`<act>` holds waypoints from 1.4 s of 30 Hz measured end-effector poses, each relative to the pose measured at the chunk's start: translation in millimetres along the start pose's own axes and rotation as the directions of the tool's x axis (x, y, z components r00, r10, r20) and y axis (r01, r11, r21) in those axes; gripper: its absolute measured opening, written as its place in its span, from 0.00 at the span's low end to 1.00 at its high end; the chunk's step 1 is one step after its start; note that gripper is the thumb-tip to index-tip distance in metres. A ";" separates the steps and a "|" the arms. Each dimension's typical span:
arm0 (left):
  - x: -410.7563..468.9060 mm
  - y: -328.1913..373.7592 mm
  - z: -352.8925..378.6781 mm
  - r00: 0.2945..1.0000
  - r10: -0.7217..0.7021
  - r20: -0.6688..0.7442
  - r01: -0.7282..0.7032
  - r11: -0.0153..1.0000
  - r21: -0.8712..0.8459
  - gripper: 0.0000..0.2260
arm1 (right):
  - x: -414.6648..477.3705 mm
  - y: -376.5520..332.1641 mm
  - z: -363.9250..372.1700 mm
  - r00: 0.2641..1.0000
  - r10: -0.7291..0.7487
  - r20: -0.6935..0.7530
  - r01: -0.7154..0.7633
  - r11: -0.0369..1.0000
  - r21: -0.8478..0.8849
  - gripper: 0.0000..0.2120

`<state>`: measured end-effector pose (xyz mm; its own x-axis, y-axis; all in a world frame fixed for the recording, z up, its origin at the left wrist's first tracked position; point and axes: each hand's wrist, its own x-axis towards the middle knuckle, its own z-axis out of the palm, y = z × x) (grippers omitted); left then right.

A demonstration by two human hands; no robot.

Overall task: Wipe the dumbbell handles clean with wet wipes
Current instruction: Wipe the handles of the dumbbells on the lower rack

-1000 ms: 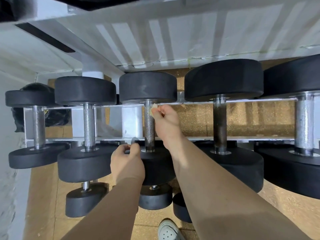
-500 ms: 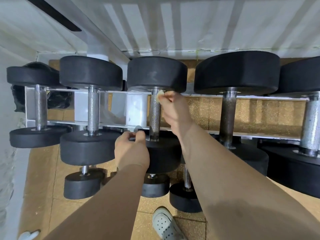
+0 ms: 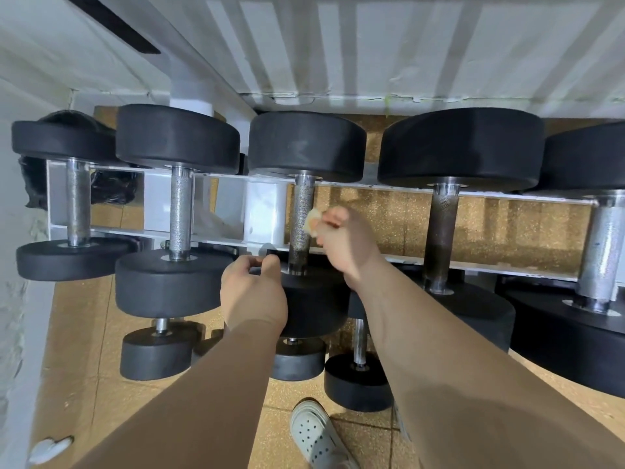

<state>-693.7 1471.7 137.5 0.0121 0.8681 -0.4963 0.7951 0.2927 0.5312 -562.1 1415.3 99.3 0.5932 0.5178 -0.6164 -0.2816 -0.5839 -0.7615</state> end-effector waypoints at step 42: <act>-0.3 -4.5 2.8 0.998 0.057 -0.039 -0.058 0.998 -0.031 0.13 | 16.8 -17.7 24.9 0.941 -0.175 -0.291 0.152 0.983 -0.098 0.23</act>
<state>-695.6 1469.0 133.3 0.0340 0.8983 -0.4380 0.7737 0.2538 0.5805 -565.9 1450.0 97.3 0.8266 0.4072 -0.3884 -0.1127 -0.5566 -0.8231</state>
